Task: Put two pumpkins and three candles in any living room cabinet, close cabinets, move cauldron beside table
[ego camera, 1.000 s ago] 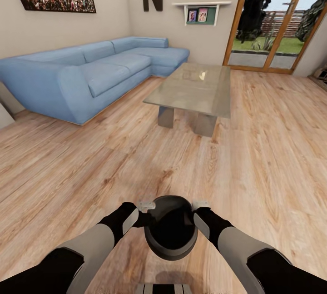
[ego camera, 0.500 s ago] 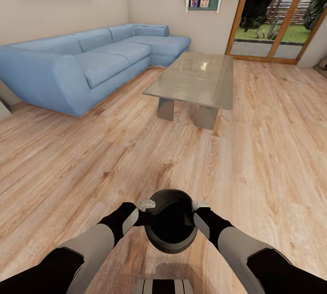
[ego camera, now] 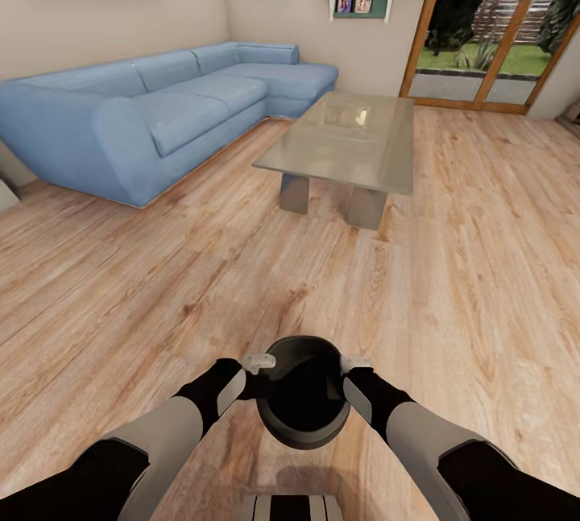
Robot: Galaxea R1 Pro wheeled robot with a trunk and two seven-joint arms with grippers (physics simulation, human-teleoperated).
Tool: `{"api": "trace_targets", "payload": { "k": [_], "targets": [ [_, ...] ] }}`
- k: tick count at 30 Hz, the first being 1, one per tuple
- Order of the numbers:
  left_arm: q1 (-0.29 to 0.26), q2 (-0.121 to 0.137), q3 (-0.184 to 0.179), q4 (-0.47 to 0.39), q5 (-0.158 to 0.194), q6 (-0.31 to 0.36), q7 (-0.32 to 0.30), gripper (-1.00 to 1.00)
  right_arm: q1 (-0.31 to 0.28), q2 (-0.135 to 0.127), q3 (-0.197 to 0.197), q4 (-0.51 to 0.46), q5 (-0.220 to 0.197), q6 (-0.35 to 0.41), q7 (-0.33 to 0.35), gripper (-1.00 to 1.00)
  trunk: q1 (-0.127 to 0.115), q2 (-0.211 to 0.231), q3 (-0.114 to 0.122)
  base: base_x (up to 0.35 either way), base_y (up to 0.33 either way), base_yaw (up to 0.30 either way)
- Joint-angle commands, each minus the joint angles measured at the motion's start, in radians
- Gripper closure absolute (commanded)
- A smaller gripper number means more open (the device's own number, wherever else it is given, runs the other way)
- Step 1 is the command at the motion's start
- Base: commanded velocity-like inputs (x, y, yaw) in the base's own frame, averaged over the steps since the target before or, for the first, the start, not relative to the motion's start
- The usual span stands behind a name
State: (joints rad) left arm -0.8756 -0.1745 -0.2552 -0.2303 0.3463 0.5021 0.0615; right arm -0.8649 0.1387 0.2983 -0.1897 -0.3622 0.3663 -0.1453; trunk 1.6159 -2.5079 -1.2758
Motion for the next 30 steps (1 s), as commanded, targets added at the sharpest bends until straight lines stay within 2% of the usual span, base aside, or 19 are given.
{"api": "trace_targets", "payload": {
  "k": [1,2,3,21,22,30],
  "targets": [
    [0.0,0.0,-0.004,-0.001,0.01,0.004,0.006,-1.0,0.0,0.0,0.008,-0.002,-0.011,0.005,-0.007,-1.0,0.0,0.0,-0.001,0.0,0.0,0.0],
    [0.0,0.0,-0.004,-0.001,0.01,0.004,0.007,-1.0,0.0,-0.001,0.008,-0.002,-0.011,0.005,-0.007,-1.0,0.0,0.0,-0.001,0.0,0.0,0.0],
    [0.0,0.0,-0.004,-0.001,0.01,0.004,0.006,-1.0,0.0,-0.001,0.008,-0.002,-0.011,0.005,-0.007,1.0,0.0,0.0,-0.001,0.0,0.0,0.0],
    [0.0,0.0,-0.004,-0.003,0.01,-0.003,0.007,-1.0,0.0,0.0,0.008,-0.002,-0.009,0.006,-0.005,1.0,0.0,0.0,-0.001,0.0,0.0,0.0],
    [0.0,0.0,-0.004,-0.003,0.01,-0.003,0.007,1.0,0.0,0.0,0.008,-0.002,-0.009,0.006,-0.005,1.0,0.0,0.0,-0.001,0.0,0.0,0.0],
    [0.0,0.0,-0.004,-0.003,0.01,-0.004,0.006,1.0,0.0,0.001,0.01,-0.002,-0.008,0.005,-0.005,1.0,0.0,0.0,-0.001,0.0,0.0,0.0]
  ]
}}
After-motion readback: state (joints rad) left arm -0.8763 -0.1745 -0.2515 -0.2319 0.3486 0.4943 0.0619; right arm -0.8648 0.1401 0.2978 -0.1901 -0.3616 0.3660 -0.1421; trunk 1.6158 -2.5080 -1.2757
